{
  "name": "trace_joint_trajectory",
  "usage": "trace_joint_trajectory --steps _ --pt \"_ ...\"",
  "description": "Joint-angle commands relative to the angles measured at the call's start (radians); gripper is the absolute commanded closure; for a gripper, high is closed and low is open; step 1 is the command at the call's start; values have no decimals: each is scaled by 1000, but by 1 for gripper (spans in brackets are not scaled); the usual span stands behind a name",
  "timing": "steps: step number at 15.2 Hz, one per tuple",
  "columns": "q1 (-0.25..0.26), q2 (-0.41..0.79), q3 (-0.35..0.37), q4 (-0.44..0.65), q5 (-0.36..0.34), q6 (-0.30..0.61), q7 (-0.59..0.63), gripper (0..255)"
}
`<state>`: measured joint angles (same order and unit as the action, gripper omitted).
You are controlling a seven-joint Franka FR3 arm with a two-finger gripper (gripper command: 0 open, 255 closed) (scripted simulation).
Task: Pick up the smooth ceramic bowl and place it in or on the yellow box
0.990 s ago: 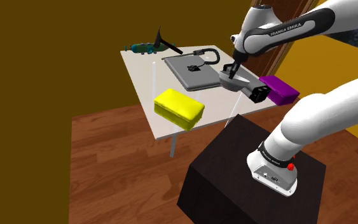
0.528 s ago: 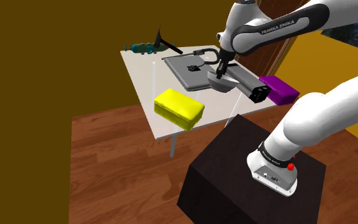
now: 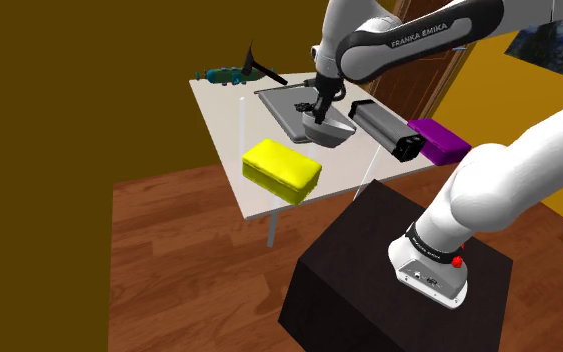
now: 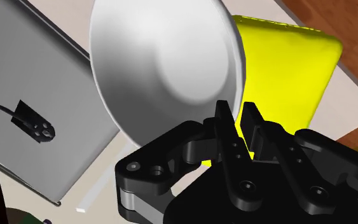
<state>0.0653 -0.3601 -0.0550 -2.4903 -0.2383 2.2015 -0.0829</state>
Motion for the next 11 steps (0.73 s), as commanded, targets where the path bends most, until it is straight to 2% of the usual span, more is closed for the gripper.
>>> trace_joint_trajectory --steps 1,8,11 --pt "21 31 32 43 13 -19 42 255" --pt "85 169 134 223 38 -88 183 255" --pt "115 254 179 337 37 -131 252 255"
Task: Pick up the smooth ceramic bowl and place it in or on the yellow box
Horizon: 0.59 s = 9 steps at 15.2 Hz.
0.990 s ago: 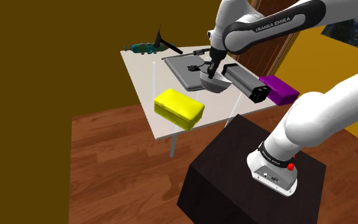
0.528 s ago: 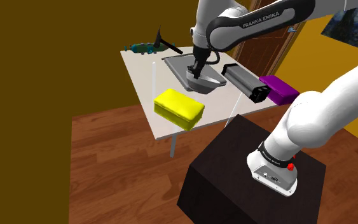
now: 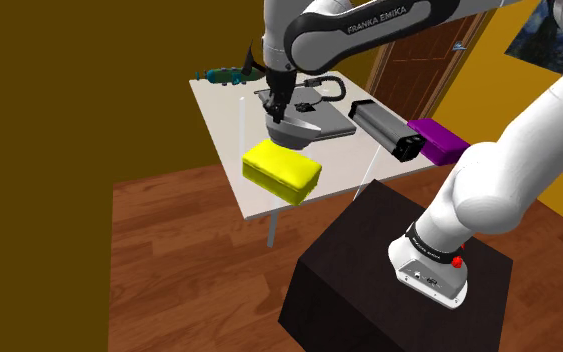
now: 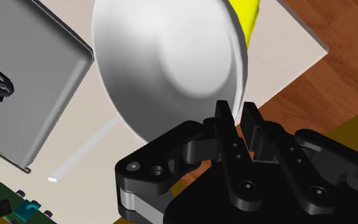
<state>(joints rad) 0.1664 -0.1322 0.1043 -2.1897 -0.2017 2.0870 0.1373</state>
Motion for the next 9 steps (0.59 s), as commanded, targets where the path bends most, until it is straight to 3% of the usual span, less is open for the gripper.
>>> trace_joint_trajectory --steps 1,9 --pt "14 31 19 27 -1 -3 35 255" --pt "11 74 19 -36 -22 100 62 255"
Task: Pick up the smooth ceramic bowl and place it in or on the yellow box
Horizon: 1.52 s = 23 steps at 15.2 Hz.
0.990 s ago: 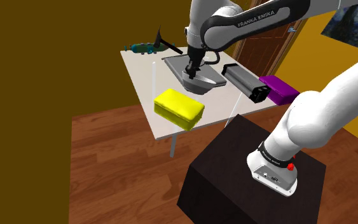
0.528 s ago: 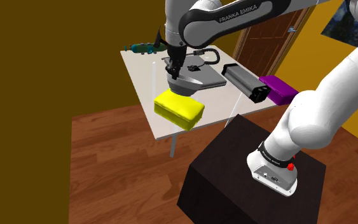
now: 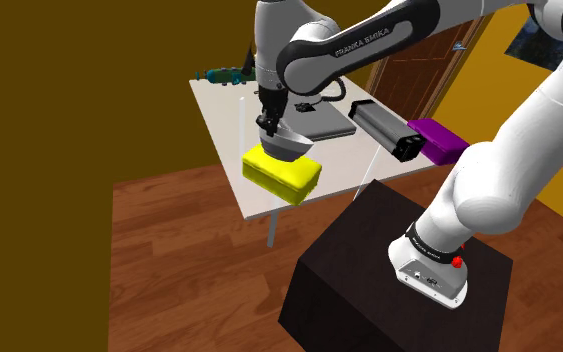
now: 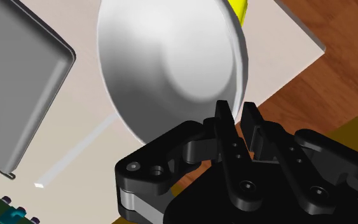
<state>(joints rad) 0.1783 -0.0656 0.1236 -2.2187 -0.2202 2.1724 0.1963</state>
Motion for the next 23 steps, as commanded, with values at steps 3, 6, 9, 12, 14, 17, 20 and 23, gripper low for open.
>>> trace_joint_trajectory --steps 3,6,9,12,14,17,20,23 --pt "-2 27 -1 -27 -13 53 15 255" --pt "-3 49 -1 -45 -24 92 28 255" --pt "-5 72 -1 -61 -36 130 41 255" --pt "-6 98 -2 -75 -50 168 56 255" --pt "-6 116 -3 -83 -60 193 66 255" --pt "-6 121 -3 -85 -62 199 69 255" --pt "-7 121 -3 -85 -63 199 69 255" --pt "-7 121 -3 -85 -63 199 69 255"
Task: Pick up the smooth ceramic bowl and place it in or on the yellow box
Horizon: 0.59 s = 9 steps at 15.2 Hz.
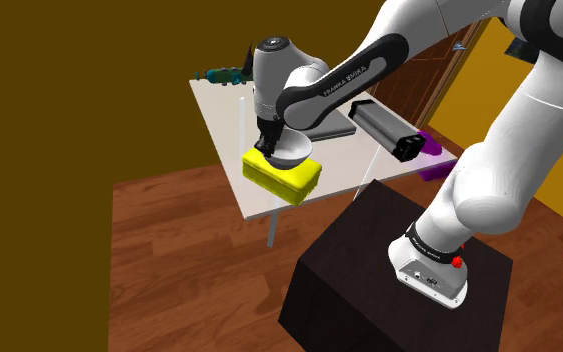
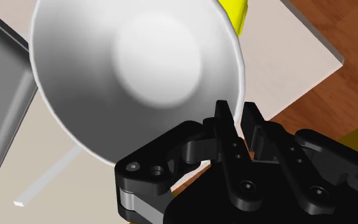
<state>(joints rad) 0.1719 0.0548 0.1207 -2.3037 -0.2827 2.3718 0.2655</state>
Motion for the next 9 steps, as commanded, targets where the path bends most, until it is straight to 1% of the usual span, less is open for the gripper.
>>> trace_joint_trajectory --steps 1,6,9 --pt "0 0 0 0 0 0 0 0" --pt "0 0 0 0 0 0 0 0" --pt "9 -66 11 30 35 -95 -22 0"
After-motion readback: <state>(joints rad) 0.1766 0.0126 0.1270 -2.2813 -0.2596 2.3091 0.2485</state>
